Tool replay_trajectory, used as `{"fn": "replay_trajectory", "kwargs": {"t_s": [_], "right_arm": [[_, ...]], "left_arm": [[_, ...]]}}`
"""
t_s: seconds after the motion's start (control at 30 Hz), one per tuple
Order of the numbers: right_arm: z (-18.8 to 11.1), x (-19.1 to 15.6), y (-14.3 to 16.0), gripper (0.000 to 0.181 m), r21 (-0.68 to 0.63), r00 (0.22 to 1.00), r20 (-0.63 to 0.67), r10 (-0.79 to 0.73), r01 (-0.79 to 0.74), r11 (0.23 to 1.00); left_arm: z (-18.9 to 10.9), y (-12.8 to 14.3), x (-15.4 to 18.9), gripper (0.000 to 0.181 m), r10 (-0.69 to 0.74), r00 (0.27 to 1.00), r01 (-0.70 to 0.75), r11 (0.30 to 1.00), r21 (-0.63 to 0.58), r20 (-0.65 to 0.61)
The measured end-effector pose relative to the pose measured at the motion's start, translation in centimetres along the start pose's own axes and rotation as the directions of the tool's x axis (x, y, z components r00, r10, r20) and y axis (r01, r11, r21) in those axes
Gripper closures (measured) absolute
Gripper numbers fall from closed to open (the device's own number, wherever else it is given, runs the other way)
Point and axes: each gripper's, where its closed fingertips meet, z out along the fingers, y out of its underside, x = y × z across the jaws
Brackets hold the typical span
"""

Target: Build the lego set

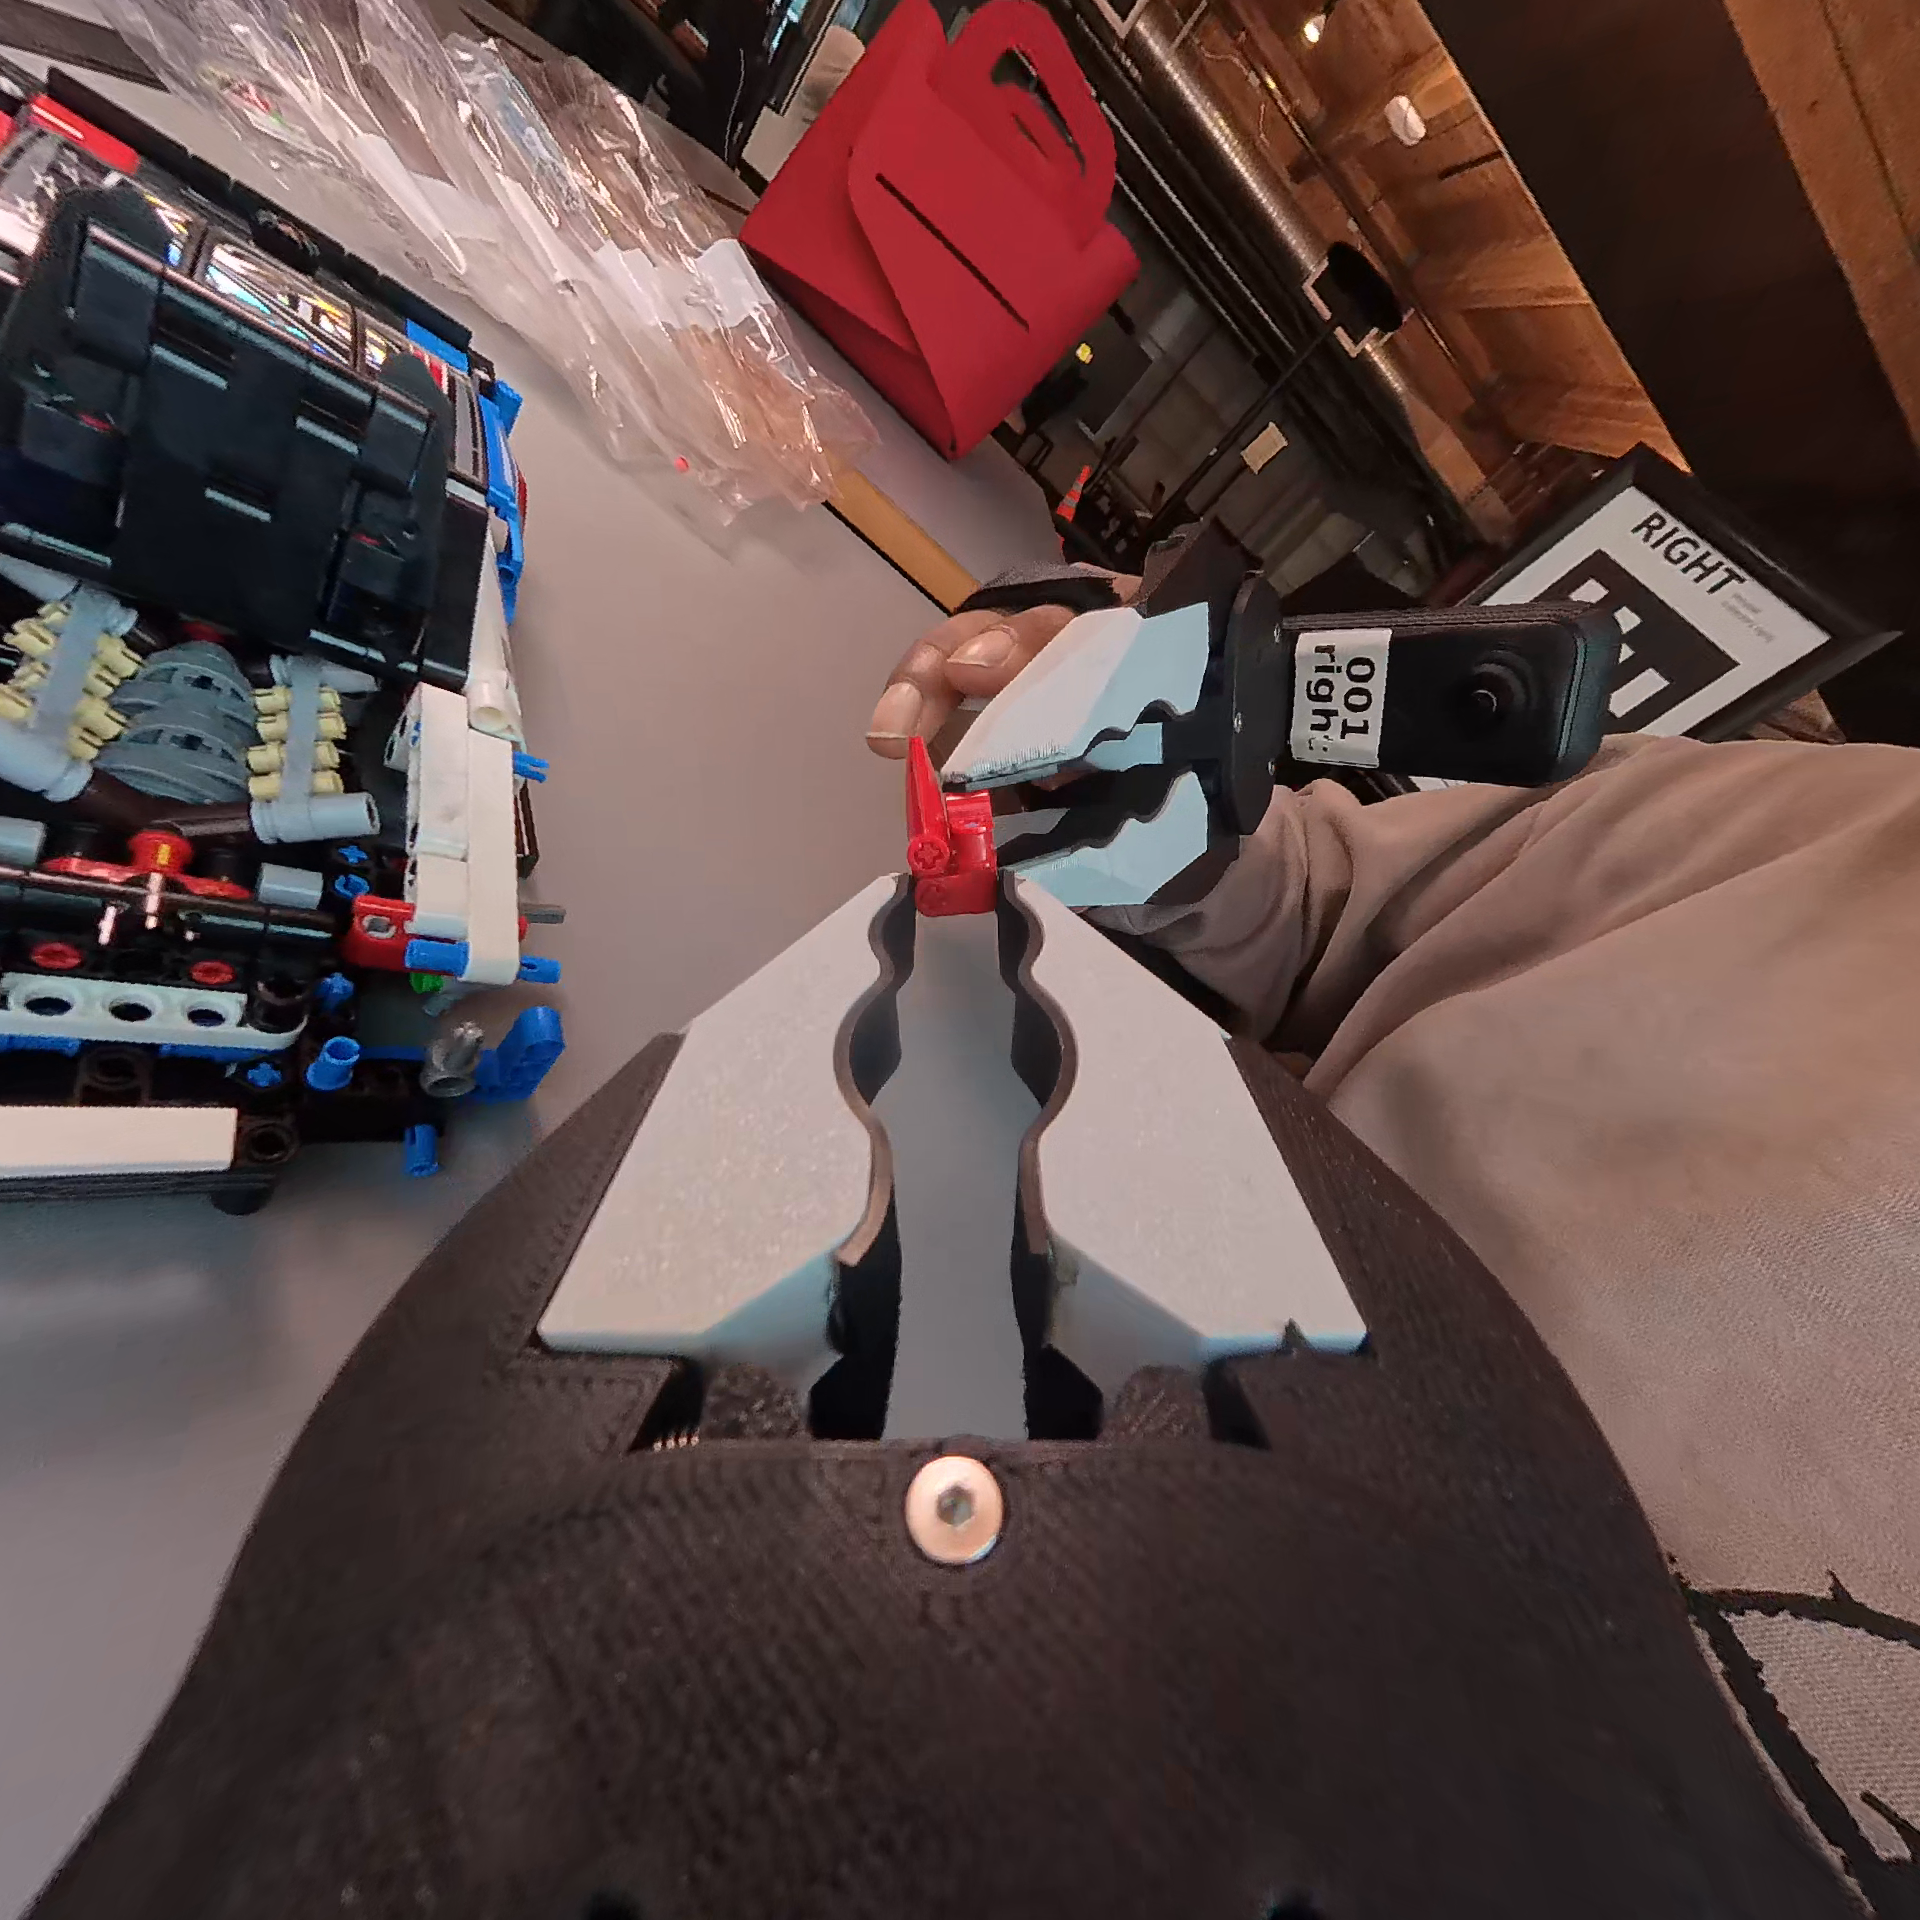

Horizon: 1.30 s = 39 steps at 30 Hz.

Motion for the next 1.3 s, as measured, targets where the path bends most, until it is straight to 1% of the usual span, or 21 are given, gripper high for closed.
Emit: {"fn": "replay_trajectory", "kwargs": {"t_s": [0.13,0.2,0.37,0.47,0.83,0.97,1.17,1.3], "right_arm": [[0.1,-1.0,0.4,0.169,-0.005,0.998,0.055,-0.014,0.015,1.0],[0.1,-1.1,0.5,0.169,-0.009,0.998,0.068,-0.01,0.011,1.0],[0.1,-0.4,0.3,0.169,0.0,0.999,0.037,0.036,-0.036,0.999],[0.2,0.1,0.3,0.169,0.008,0.998,0.008,0.057,-0.057,0.998],[0.1,1.1,-0.2,0.169,0.046,0.989,-0.025,0.149,-0.147,0.988],[0.1,1.2,-0.3,0.169,0.064,0.983,-0.028,0.18,-0.178,0.982],[0.1,1.5,-0.5,0.169,0.084,0.981,-0.051,0.188,-0.184,0.979],[0.2,1.8,-0.6,0.169,0.086,0.977,-0.078,0.198,-0.191,0.978]], "left_arm": [[0.2,1.0,-0.1,0.168,-0.03,1.0,0.03,0.998,-0.061,-0.004],[0.3,1.2,-0.2,0.168,-0.041,0.999,0.04,0.997,-0.069,-0.006],[0.2,0.3,-0.2,0.168,-0.064,0.998,0.063,0.998,-0.005,-0.021],[0.1,-0.2,-0.2,0.167,-0.04,0.999,0.04,0.999,0.032,-0.008],[-0.1,-1.4,0.1,0.167,0.043,0.999,-0.046,0.992,0.116,0.028],[-0.2,-1.7,0.2,0.167,0.057,0.998,-0.061,0.989,0.133,0.033],[-0.4,-2.0,0.3,0.167,0.073,0.996,-0.078,0.985,0.154,0.041],[-0.5,-2.3,0.3,0.167,0.08,0.994,-0.09,0.983,0.158,0.07]]}}
